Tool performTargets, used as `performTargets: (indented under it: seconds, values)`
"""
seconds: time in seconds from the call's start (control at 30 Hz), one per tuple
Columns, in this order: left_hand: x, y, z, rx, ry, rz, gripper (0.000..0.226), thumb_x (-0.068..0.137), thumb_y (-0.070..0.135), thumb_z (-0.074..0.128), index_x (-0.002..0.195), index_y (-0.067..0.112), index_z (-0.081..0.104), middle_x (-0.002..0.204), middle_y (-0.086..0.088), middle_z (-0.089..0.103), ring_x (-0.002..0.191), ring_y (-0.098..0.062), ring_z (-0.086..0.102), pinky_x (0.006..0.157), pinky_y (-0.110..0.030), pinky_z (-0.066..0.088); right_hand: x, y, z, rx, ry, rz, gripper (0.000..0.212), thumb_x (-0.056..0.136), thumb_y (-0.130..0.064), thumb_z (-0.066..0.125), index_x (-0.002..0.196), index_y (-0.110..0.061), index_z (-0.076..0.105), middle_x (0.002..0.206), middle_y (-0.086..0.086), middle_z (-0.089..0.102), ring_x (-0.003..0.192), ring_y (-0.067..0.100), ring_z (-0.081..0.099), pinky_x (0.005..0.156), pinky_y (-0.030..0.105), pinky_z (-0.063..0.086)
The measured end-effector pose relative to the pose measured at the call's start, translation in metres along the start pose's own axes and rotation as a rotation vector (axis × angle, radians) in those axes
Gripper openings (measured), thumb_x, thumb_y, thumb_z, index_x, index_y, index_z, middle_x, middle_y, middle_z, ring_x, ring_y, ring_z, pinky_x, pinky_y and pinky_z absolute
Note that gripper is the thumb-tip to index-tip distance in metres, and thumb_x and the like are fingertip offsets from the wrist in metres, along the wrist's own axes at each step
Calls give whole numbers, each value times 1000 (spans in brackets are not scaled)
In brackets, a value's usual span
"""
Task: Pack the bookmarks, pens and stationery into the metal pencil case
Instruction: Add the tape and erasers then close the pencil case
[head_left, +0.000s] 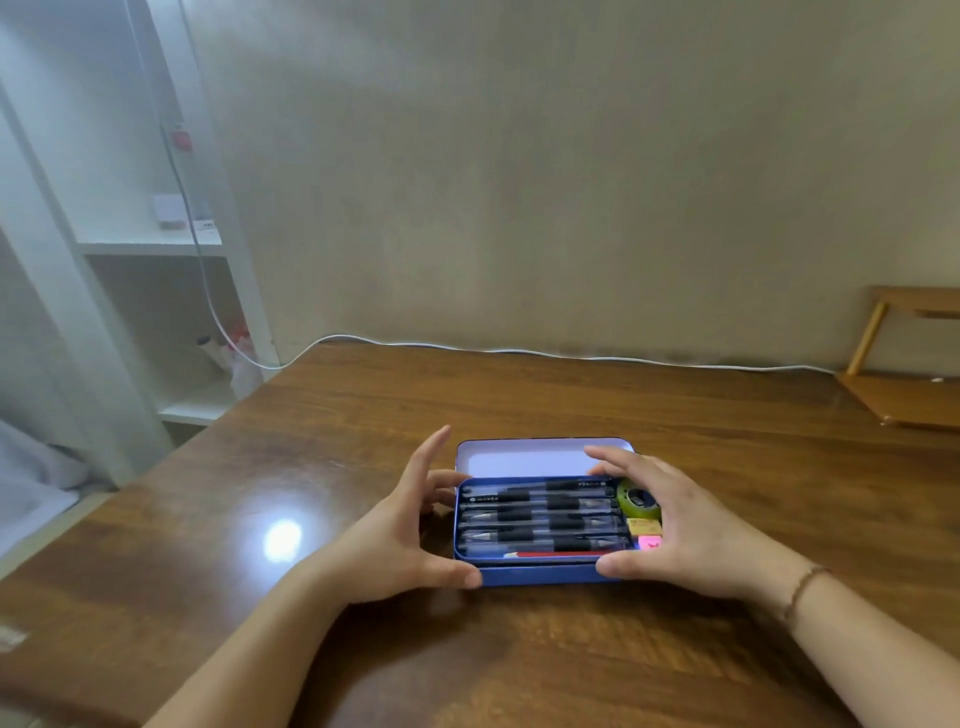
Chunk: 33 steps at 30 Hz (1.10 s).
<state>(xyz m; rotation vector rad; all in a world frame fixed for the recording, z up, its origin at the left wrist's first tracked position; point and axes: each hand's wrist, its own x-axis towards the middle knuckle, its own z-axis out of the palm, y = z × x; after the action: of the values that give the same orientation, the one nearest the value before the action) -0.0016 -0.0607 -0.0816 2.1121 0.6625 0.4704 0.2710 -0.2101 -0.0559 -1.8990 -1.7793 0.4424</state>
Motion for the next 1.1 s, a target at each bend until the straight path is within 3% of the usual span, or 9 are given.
performTargets:
  seconds: [0.17,0.37,0.47,0.53,0.67,0.83,0.9,0.97,1.1]
  values:
    - [-1,1,1,69,12,-3,117,55,55,88,143,59,11,137,21,49,125,3,51,113,-27,39,0,7,-2,-66,-34,-23,93,57,-69,72,133,-67,19,134,-33,43,125,-2,40,108,34,36]
    - [-4,2,2,187,33,5,92,50,80,72,132,42,52,142,25,45,127,16,42,103,-4,33,-2,7,3,-196,-62,-65,77,69,-76,55,132,-69,11,134,-30,37,126,1,34,111,35,32]
    - [-1,6,7,239,37,9,75,56,72,77,122,41,60,141,27,40,129,14,40,108,-12,35,-5,6,8,-299,-67,-123,75,74,-77,39,135,-68,-3,142,-33,27,137,-3,23,120,38,11]
    - [0,9,10,317,-15,2,69,63,62,79,126,43,58,144,27,31,132,13,35,111,-16,34,-7,4,11,-285,-58,-104,80,75,-73,40,139,-64,-7,146,-31,27,140,-5,20,121,40,3]
    - [1,11,11,410,-108,-27,99,62,65,79,146,44,30,148,27,21,138,7,23,116,-18,24,-6,3,10,-239,-45,-87,78,76,-71,46,142,-59,7,145,-28,33,135,-7,26,121,43,5]
    - [4,12,9,183,-64,-67,85,61,78,70,136,51,39,137,27,42,129,6,42,112,-24,38,-5,6,11,-216,-25,-88,82,70,-85,38,143,-54,16,146,-26,32,137,-5,25,121,41,7]
    - [4,9,9,130,-35,-52,84,65,74,70,139,48,39,139,24,44,124,12,45,105,-14,39,-4,7,12,-222,-14,-95,79,70,-88,28,141,-56,18,145,-30,28,140,-6,17,121,37,3]
    - [1,8,10,128,-18,-22,73,76,60,71,140,43,40,137,28,43,120,20,41,97,-2,35,-4,9,12,-188,25,-102,68,76,-81,29,140,-57,23,145,-33,25,141,-10,11,120,35,0]
    - [-1,7,12,140,51,20,65,74,66,66,132,44,48,130,33,46,120,12,46,98,-5,37,-7,9,9,-176,91,-129,59,82,-68,33,138,-50,35,146,-33,31,140,-12,12,120,34,2]
